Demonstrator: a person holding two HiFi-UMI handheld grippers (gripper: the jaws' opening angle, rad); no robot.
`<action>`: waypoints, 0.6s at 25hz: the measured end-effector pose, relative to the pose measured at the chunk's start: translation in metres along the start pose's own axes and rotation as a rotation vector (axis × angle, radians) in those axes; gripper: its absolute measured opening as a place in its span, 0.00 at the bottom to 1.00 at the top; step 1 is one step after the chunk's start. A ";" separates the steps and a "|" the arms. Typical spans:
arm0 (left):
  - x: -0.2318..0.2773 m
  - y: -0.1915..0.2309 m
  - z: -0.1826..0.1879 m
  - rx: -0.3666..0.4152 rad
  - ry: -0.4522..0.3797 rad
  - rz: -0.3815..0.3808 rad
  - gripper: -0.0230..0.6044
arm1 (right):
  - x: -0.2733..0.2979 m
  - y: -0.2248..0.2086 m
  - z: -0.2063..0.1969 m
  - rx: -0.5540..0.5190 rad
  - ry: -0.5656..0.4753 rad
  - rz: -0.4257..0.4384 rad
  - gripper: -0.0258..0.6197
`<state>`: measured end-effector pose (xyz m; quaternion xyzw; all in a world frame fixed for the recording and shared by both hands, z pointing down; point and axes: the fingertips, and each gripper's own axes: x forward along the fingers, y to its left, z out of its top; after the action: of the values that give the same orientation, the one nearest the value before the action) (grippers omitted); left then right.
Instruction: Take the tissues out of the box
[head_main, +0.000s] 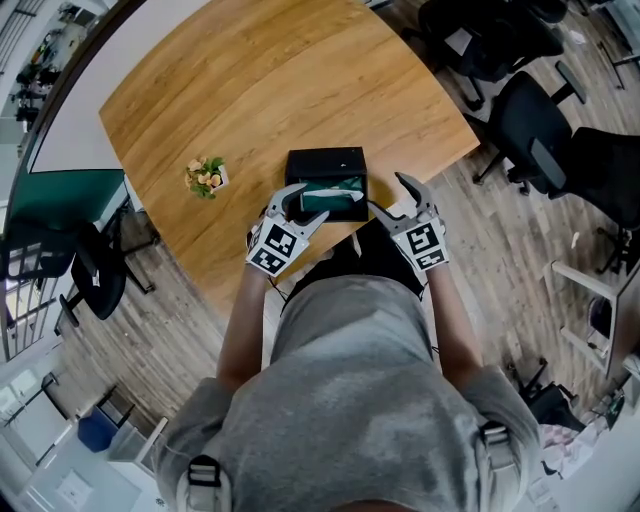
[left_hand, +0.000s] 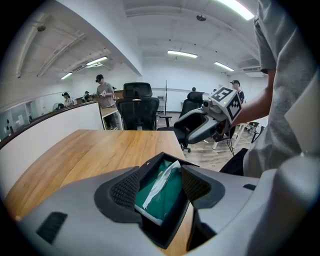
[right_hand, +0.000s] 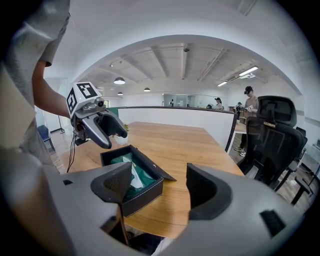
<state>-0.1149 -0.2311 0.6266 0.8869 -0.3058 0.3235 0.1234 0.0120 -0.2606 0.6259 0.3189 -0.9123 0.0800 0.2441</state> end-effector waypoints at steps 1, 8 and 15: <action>0.004 -0.001 -0.001 0.011 0.011 -0.008 0.48 | 0.000 -0.002 -0.002 0.003 0.003 -0.001 0.58; 0.031 -0.008 -0.015 0.087 0.118 -0.074 0.48 | 0.000 -0.011 -0.011 0.026 0.019 -0.007 0.58; 0.058 -0.018 -0.027 0.204 0.230 -0.129 0.47 | -0.005 -0.022 -0.025 0.060 0.039 -0.025 0.58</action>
<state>-0.0821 -0.2329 0.6844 0.8697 -0.1976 0.4438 0.0874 0.0391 -0.2677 0.6454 0.3361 -0.9005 0.1106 0.2529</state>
